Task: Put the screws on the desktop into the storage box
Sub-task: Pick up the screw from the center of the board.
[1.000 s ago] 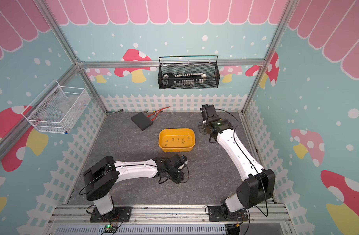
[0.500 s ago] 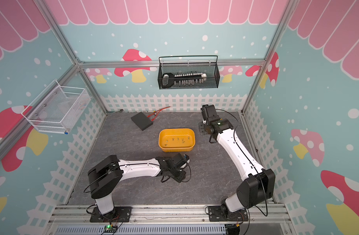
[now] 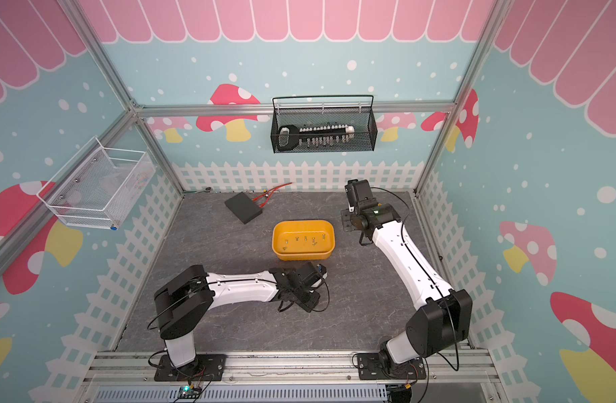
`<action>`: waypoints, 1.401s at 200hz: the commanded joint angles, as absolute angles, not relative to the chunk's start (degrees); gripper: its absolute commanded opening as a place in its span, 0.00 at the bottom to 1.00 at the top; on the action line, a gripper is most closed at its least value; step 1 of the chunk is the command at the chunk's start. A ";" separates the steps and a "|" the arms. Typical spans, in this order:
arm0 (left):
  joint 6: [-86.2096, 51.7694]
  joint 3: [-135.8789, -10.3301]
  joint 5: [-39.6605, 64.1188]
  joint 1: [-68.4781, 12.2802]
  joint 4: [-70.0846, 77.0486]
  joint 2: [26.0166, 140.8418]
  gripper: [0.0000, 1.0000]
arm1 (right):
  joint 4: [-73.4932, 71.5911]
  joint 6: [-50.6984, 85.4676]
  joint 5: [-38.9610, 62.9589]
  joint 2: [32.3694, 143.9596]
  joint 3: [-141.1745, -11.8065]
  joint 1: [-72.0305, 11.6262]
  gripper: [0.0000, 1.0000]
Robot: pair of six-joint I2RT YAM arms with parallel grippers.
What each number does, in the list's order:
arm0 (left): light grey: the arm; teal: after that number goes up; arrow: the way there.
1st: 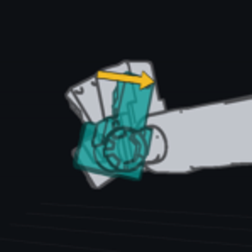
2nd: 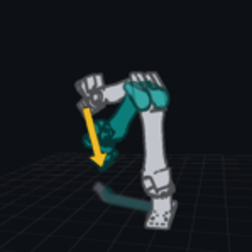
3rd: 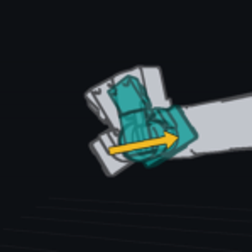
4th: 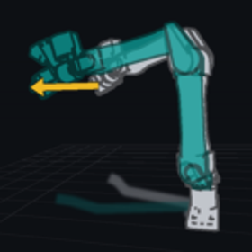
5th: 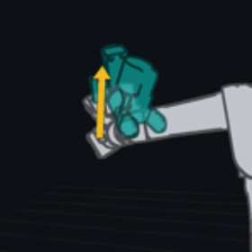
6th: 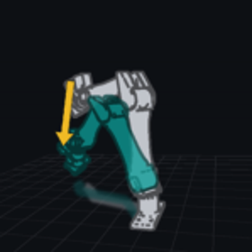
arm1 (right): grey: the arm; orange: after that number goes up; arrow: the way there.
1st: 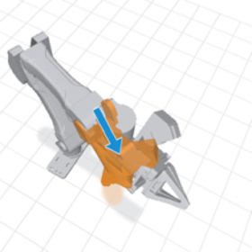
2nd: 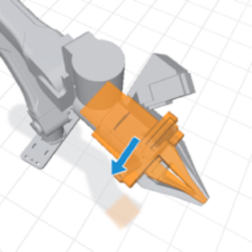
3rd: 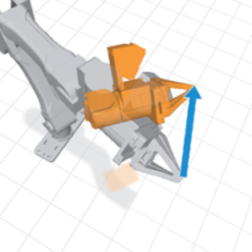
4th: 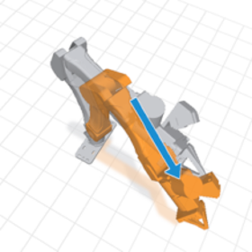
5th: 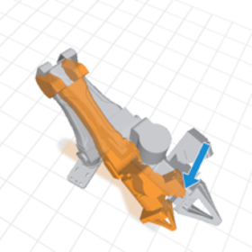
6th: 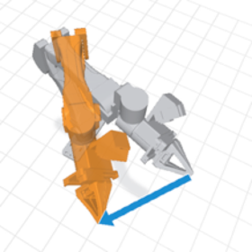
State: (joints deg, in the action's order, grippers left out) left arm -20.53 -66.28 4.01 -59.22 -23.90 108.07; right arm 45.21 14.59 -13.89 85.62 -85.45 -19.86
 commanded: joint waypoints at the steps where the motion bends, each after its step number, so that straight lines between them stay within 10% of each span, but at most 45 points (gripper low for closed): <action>1: -19.68 -64.66 3.59 -59.24 -25.73 107.96 0.31 | 44.38 14.41 -13.36 84.20 -84.72 -19.60 0.31; 280: -19.84 -72.18 -0.96 -57.26 -32.94 98.62 0.11 | 44.27 14.19 -12.96 83.05 -84.30 -19.50 0.31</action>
State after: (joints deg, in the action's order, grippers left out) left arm -20.60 -68.49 0.47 -58.89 -30.89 101.03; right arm 44.93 14.52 -13.04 84.55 -85.10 -19.86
